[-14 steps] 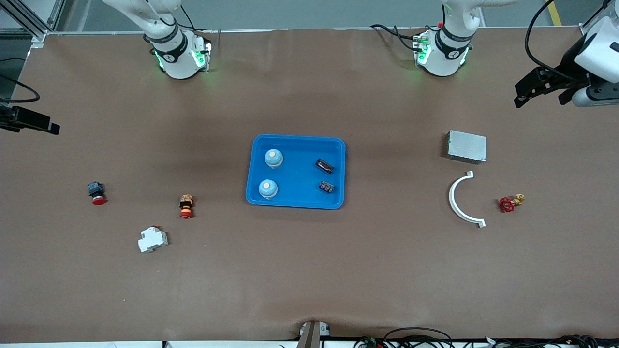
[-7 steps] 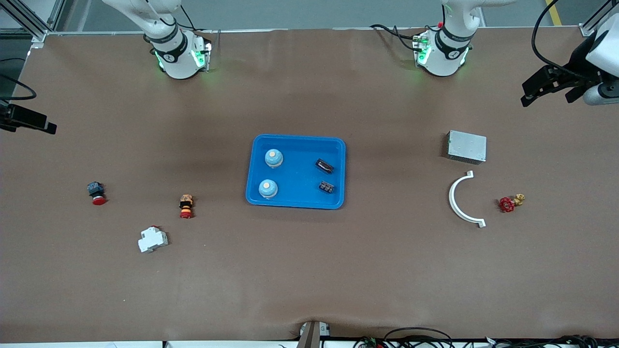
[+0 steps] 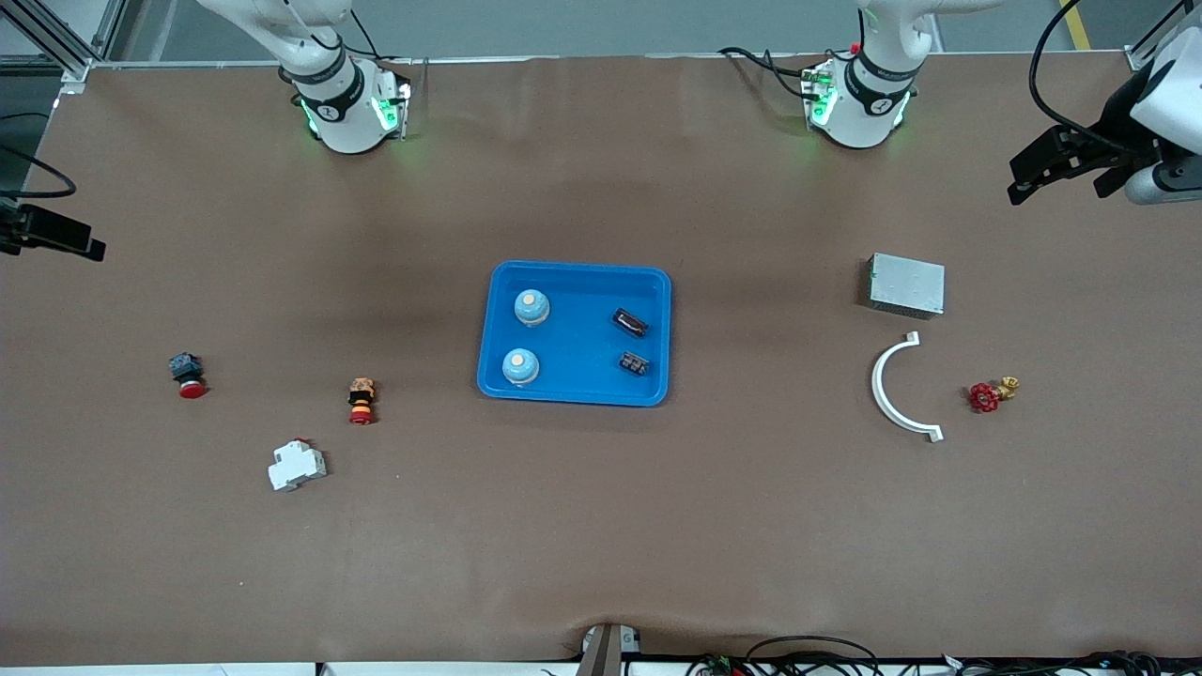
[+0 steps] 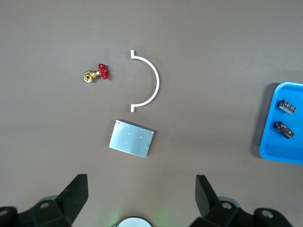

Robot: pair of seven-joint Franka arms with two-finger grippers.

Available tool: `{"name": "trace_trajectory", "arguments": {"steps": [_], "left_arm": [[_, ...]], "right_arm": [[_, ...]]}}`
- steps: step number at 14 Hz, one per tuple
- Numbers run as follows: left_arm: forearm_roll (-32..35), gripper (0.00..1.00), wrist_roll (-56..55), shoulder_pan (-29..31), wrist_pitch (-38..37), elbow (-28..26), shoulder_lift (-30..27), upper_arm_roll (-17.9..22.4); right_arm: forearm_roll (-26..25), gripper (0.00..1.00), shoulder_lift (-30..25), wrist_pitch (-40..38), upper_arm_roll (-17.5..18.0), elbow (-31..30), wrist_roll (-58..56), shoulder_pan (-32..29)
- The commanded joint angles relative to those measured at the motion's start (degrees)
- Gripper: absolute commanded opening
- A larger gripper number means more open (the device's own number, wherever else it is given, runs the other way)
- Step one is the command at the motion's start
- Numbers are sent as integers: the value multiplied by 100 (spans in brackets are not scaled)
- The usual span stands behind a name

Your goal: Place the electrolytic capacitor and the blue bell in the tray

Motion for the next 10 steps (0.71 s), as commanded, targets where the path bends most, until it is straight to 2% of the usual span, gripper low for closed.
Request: {"name": "trace_trajectory", "arguments": {"steps": [1, 10], "left_arm": [[-63, 100, 66, 0, -117, 112, 71, -31], [-54, 100, 66, 8, -108, 86, 45, -40]], "right_arm": [[-62, 100, 15, 79, 21, 75, 29, 134], [-18, 100, -117, 132, -6, -101, 20, 116]]}}
